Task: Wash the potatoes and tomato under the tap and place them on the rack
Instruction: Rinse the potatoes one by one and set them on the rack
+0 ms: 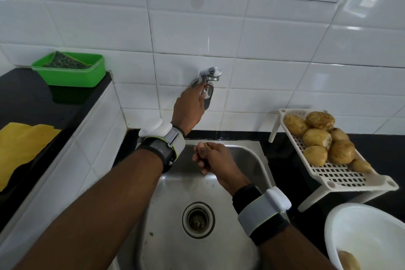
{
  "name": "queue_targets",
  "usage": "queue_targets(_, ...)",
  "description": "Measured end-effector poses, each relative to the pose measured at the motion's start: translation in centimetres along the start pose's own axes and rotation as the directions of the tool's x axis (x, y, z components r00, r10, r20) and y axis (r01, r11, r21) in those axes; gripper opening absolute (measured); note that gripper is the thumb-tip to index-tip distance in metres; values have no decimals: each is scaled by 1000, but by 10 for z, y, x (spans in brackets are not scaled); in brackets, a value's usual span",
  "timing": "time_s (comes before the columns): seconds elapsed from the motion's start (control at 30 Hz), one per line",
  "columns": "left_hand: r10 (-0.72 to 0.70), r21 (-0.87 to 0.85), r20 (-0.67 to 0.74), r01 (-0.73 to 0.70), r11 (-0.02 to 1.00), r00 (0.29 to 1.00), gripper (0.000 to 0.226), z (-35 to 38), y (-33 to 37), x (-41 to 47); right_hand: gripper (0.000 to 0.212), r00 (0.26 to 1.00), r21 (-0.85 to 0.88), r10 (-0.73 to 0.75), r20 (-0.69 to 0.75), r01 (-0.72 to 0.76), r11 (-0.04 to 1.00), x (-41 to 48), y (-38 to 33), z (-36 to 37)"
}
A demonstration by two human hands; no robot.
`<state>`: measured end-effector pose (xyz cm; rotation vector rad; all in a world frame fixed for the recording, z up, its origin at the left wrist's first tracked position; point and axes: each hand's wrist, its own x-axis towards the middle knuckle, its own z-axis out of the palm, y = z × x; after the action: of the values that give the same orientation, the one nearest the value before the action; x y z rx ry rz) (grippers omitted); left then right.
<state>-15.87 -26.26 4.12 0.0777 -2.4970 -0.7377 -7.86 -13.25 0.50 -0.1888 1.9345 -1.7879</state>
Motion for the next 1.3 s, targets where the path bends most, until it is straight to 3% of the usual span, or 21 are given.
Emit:
queue_targets(0.23,-4,14,-6,5,1000,1000,39,1,1,-1,27,997,-108,-70,-28,67,992,0,-4,2)
queue_targets(0.33,-14,9,2,14,1000,1000,39,1,1,0,27,978,-297,-198,-71,169,940,-2,-6,2)
queue_targets(0.43,-20,1,-1,20,1000,1000,40,2,1,-1,18,825,-452,-521,-216,388,803,-4,-3,3)
queue_targets(0.5,-27,-3,0,27,1000,1000,40,2,0,-1,15,772,-497,-603,-202,450,742,-2,8,-2)
queue_targets(0.53,-37,-2,9,37,999,999,41,2,1,-1,14,819,-559,-560,-124,409,722,0,16,-5)
queue_targets(0.6,-52,-11,14,52,999,999,42,2,2,-2,15,943,-681,-332,35,265,682,5,37,-14)
queue_targets(0.63,-56,-18,5,56,998,998,43,3,3,-3,17,966,-701,-251,55,216,679,6,49,-20)
queue_targets(0.77,-194,-114,-9,192,975,981,43,16,8,-20,22,965,-711,-257,-40,153,686,-4,64,-40)
queue_targets(0.9,-479,-383,153,498,778,865,55,55,6,-59,24,925,-631,-350,-150,183,754,-25,44,-70)
queue_targets(1.07,-293,-380,470,490,785,833,41,77,52,-100,14,812,-654,-478,-334,165,738,-59,9,-135)
queue_targets(1.23,-133,-439,533,408,801,836,35,78,90,-103,22,697,-721,-504,-511,-27,693,-84,4,-212)
queue_targets(1.3,-96,-472,531,388,792,842,34,76,104,-104,23,722,-689,-417,-552,-113,716,-96,10,-236)
